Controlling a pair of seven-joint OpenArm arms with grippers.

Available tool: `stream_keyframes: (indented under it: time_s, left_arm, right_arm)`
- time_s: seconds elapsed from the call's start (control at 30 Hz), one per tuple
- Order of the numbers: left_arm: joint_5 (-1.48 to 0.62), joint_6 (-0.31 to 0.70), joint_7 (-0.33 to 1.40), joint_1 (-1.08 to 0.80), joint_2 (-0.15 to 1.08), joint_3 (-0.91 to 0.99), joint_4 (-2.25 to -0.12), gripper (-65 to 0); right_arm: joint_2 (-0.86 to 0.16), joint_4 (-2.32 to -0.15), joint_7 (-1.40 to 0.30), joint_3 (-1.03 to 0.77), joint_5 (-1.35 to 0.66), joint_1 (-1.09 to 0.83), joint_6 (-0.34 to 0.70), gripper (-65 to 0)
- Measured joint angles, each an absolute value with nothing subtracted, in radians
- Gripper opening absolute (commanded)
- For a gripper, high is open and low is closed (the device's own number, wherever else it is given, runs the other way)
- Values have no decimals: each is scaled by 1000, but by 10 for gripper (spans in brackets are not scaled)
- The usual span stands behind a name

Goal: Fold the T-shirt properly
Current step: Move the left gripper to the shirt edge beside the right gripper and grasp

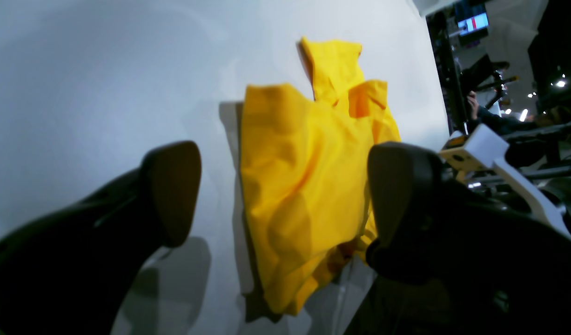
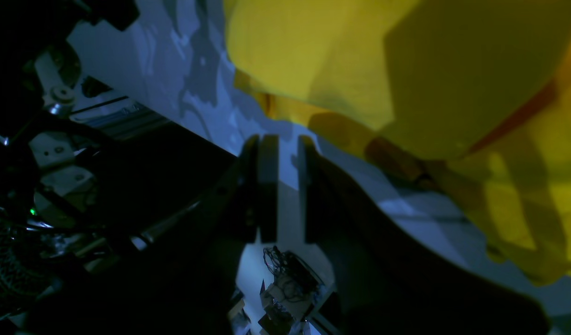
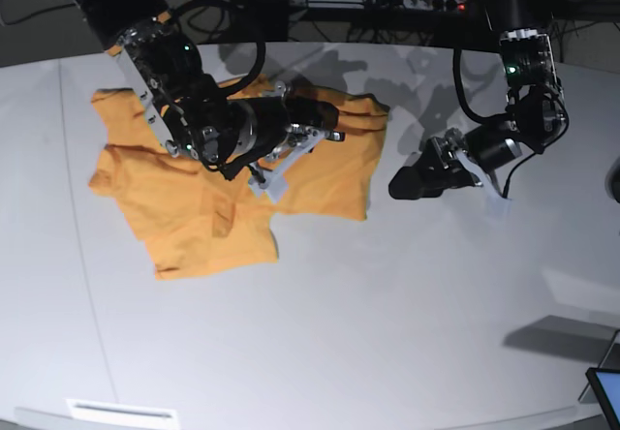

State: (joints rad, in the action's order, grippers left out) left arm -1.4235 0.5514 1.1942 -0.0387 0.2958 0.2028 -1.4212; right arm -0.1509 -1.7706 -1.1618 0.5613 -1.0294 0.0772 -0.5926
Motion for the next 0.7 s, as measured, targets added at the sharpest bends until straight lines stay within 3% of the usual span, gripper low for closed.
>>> stream_keyframes:
  time_s: [0.7]
  left_arm:
    - [-1471,562,1185,-1,233,202,-1232,-106]
  right_arm:
    - [-151,-1771,-1162,561,-1030,77,-593,-576]
